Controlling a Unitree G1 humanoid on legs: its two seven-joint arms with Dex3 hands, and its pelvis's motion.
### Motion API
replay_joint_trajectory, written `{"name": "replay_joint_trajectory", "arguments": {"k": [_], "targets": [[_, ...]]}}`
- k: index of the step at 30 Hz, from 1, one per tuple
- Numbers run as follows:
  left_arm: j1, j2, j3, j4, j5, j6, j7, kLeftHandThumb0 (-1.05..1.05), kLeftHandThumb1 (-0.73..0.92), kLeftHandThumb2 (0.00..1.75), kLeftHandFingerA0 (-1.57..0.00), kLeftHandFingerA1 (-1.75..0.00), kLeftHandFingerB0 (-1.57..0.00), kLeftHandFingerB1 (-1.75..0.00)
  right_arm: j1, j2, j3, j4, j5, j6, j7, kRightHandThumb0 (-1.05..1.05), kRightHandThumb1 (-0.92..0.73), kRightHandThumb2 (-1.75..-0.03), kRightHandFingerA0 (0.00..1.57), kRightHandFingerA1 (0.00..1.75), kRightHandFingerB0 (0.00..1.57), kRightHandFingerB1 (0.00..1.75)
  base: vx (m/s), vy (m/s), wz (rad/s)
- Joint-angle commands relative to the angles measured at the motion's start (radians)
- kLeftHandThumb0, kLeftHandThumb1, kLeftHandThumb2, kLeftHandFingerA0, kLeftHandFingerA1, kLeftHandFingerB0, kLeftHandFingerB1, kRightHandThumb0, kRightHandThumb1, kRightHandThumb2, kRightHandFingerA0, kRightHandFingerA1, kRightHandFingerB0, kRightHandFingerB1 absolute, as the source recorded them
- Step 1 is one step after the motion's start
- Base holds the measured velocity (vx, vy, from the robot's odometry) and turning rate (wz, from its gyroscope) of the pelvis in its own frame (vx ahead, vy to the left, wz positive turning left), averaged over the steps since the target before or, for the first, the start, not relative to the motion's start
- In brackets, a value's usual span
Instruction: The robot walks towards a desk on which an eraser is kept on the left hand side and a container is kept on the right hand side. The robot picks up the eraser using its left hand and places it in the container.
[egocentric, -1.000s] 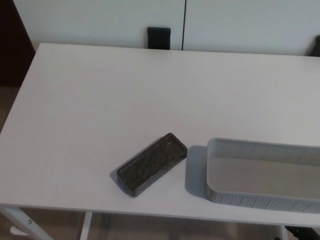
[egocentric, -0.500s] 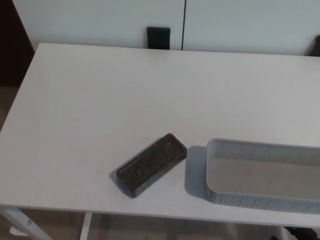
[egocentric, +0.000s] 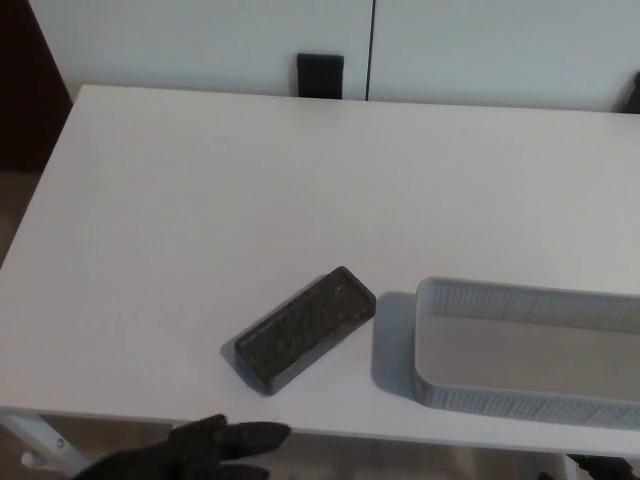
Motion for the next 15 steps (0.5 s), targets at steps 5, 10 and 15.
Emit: {"name": "replay_joint_trajectory", "arguments": {"k": [5,10,15], "targets": [[-0.373,0.045,0.085,-0.498,-0.476,-0.08,0.142,-0.45,0.47,0.7,-0.29,-0.44,-0.2,-0.41,0.001,-0.036,0.024,0.003,-0.038,-0.01,-0.012,-0.44,-0.39,-1.01,0.35,0.83,0.12,0.62,0.0,0.0,0.0],[-0.479,-0.127,0.029,-0.491,0.239,0.157,0.309,-0.29,0.56,0.57,-0.22,-0.3,-0.26,-0.3,0.002,-0.031,0.023,0.003,-0.037,-0.005,-0.018,-0.37,-0.37,-1.03,0.29,0.75,0.13,0.61,0.0,0.0,0.0],[-0.62,-0.165,-0.143,-0.237,0.603,0.243,0.359,-0.51,0.31,0.65,0.0,-0.02,-0.02,-0.21,0.004,-0.032,0.042,-0.002,-0.065,-0.015,-0.049,-0.36,-0.38,-1.03,0.32,0.73,0.15,0.61,0.0,0.0,0.0]]}}
